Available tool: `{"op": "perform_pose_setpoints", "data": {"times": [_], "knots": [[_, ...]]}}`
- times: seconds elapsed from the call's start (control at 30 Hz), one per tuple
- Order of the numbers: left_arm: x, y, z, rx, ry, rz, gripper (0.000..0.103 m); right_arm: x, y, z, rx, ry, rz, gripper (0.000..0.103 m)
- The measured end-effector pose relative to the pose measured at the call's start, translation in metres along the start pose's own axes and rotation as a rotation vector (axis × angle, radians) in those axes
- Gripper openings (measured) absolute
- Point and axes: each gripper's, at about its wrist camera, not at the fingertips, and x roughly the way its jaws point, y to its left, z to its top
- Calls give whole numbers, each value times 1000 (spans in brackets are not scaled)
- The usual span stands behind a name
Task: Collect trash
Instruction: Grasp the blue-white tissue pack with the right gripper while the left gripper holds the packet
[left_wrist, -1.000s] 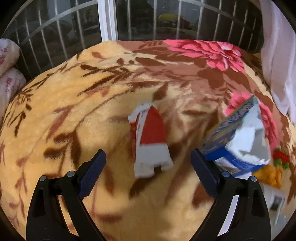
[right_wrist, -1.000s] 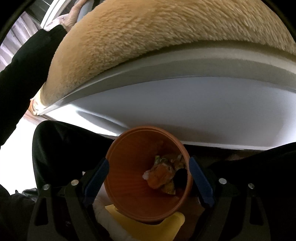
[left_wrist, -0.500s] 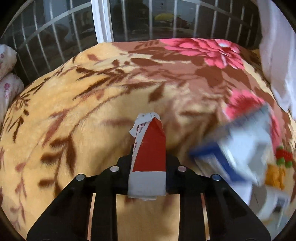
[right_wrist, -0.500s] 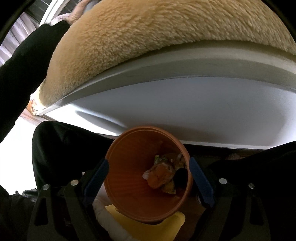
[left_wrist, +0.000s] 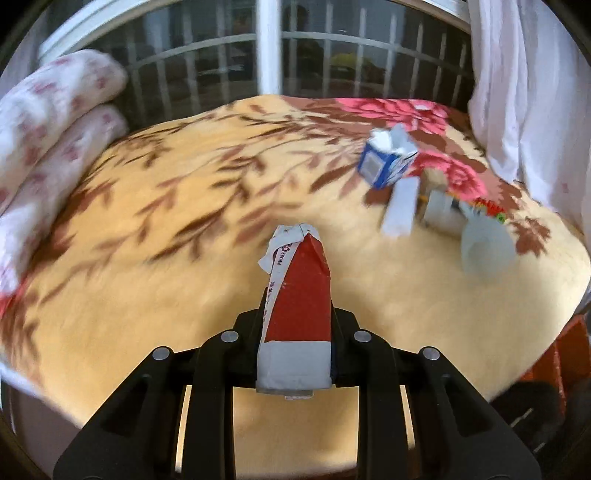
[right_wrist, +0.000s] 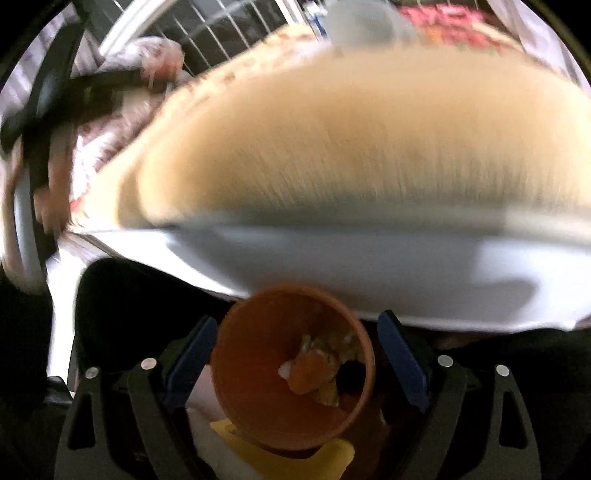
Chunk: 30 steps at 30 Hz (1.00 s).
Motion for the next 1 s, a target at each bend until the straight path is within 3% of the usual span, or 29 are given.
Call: {"op": "perform_pose_setpoints", "data": {"times": [0.13, 0.23, 0.43, 0.57, 0.67, 0.83, 1.0], "knots": [[-12, 27, -26, -107, -12, 37, 23, -39, 13, 45, -67, -67, 10, 89], [-11, 39, -29, -117, -36, 83, 23, -64, 17, 85, -119, -141, -13, 94], [-5, 58, -27, -201, -71, 98, 23, -78, 21, 199, -188, -265, -79, 98], [1, 57, -17, -180, -102, 118, 23, -39, 17, 265, -241, -223, -149, 98], [8, 53, -9, -159, -111, 124, 23, 7, 7, 305, -272, -119, -175, 98], [27, 43, 0, -137, -100, 96, 23, 63, -10, 339, -232, -3, -175, 98], [39, 32, -1, -101, -90, 89, 23, 105, -6, 358, -279, 88, -250, 98]]}}
